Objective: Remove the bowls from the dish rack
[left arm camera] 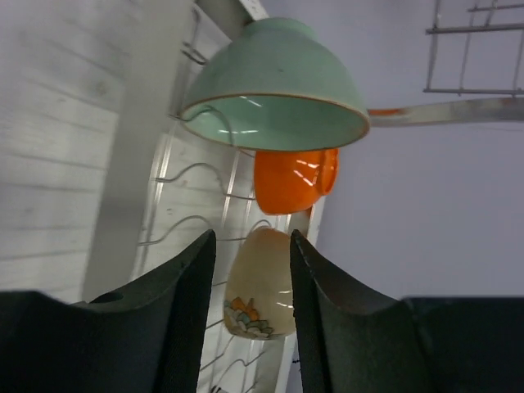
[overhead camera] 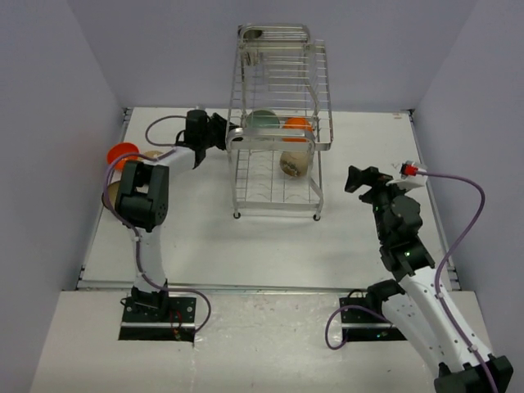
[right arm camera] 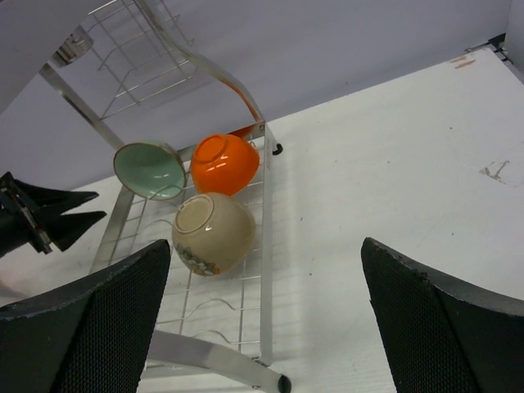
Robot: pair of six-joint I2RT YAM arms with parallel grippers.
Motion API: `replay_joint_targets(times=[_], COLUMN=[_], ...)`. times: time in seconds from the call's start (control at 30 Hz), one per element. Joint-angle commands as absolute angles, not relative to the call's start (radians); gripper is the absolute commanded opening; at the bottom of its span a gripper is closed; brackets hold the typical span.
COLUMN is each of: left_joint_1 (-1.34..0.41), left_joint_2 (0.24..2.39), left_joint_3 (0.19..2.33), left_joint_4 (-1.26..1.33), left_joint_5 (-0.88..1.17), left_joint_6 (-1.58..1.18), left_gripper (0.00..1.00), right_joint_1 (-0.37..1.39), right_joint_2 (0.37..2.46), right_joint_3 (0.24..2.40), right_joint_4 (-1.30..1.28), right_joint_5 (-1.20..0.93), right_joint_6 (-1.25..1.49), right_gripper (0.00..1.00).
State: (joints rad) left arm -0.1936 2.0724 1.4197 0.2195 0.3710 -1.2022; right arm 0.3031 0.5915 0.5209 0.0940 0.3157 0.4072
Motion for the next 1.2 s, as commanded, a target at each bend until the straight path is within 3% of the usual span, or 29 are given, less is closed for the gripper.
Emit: replay_joint_targets(times=[0.0,0.5,0.7,1.17], left_joint_1=[-0.236,-0.245,-0.247,-0.256], left_joint_2=[2.072,2.270,2.330,2.392], left_joint_3=[1.538,1.681,1.732,1.766], left_joint_4=[0.431,0.434,0.411,0.494], left_joint_5=[0.381,0.350,0.328,0.342], left_joint_6=[-1.356,-1.491,-1.493,-1.554], left_gripper=[0.43,0.48,0.48,0.48], right_joint_1=[0.307,0.299,0.155,0.146], right_joint_2=[0.678,0.796,0.808,0.824], right_joint_3=[0.595,0.657,0.660,0.646], right_joint_4=[0.097,0.152,0.140,0.143], right_joint_5=[0.383,0.535,0.416,0.408], right_joint_6=[0.410,0.328,0.422,0.390], right_gripper=[0.99,0.99,0.99,0.99])
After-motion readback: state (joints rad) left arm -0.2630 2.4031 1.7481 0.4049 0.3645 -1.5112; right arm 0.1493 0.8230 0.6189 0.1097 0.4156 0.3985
